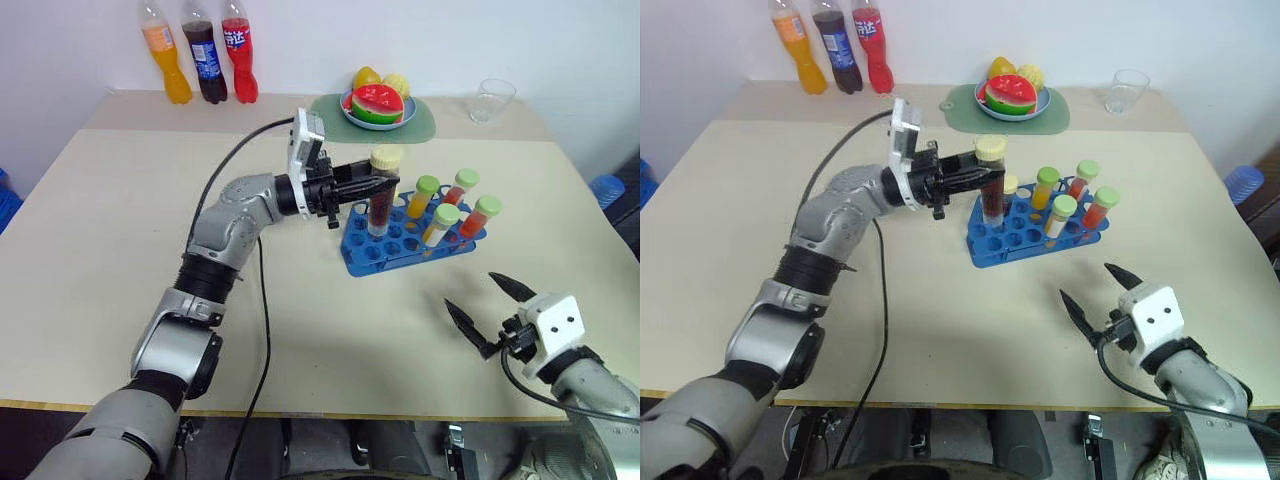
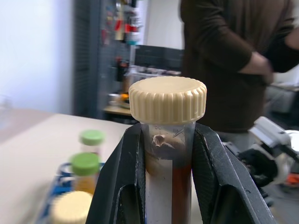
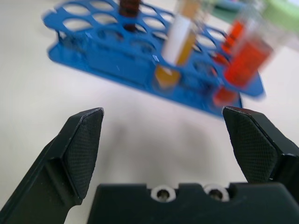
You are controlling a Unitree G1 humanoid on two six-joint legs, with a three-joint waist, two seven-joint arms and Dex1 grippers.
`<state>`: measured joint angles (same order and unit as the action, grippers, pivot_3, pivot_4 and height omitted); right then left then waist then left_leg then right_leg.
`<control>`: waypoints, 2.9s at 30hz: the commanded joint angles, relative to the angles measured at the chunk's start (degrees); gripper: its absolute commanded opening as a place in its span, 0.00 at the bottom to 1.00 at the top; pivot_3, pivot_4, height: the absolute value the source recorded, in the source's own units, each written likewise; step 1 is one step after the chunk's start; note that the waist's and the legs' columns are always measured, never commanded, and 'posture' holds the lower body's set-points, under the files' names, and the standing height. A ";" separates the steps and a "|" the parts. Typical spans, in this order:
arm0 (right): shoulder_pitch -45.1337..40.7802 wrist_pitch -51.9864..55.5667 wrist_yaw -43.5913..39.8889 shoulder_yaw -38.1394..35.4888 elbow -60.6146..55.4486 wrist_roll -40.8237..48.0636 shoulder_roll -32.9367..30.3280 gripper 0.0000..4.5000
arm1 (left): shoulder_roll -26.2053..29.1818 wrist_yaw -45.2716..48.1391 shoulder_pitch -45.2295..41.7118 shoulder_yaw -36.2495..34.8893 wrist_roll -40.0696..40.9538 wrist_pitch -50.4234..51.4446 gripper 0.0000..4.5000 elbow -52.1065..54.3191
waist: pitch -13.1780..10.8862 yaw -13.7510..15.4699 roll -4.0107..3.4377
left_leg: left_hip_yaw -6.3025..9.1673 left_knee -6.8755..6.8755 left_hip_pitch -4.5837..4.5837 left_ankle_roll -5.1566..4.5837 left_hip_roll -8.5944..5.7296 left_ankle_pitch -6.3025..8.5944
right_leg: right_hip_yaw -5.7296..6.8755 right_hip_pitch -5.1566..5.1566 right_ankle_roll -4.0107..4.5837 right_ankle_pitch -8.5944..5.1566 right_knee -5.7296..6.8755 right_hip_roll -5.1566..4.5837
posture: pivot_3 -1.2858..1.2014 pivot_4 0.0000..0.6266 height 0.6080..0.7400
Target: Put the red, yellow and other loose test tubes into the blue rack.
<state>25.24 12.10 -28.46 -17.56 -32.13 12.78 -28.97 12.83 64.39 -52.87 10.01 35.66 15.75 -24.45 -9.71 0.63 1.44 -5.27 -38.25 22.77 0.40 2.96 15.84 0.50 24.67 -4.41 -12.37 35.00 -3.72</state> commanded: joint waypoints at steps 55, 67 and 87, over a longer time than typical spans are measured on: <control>6.72 -0.17 5.03 -2.64 -7.04 -2.13 6.33 1.00 | -14.40 4.56 -5.26 -5.23 -24.73 -26.91 0.71 -31.78 | 0.05 0.08 -0.05 | 0.57 -0.06 0.49 -0.03 -0.07 0.01 | 0.14 0.29 0.01 -0.01 -0.01 0.15 | 0.52 0.24 1.00; 5.58 -1.31 3.61 -2.50 -4.30 -2.06 5.57 1.00 | 0.44 3.80 0.23 -13.32 -19.56 -20.42 0.81 -19.22 | 0.08 -0.33 -0.11 | 0.69 -0.06 0.43 -0.03 -0.06 0.00 | 0.12 0.31 0.01 -0.01 0.10 0.18 | 0.52 0.24 1.00; 4.07 -7.10 -5.61 -8.02 1.35 3.68 2.15 1.00 | 18.61 8.87 26.53 -15.94 -13.35 -12.11 0.81 10.60 | 0.13 -0.06 -0.19 | 0.57 -0.22 0.44 -0.03 -0.04 0.00 | 0.11 0.25 0.00 -0.01 0.23 0.15 | 0.52 0.24 1.00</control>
<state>28.93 6.71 -33.38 -23.15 -29.92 14.82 -26.09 30.28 73.12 -26.76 -5.00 20.01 1.72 -18.24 -9.59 0.57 1.26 -4.71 -38.47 23.20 0.38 2.92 15.84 0.60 24.91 -4.41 -12.37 35.24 -3.58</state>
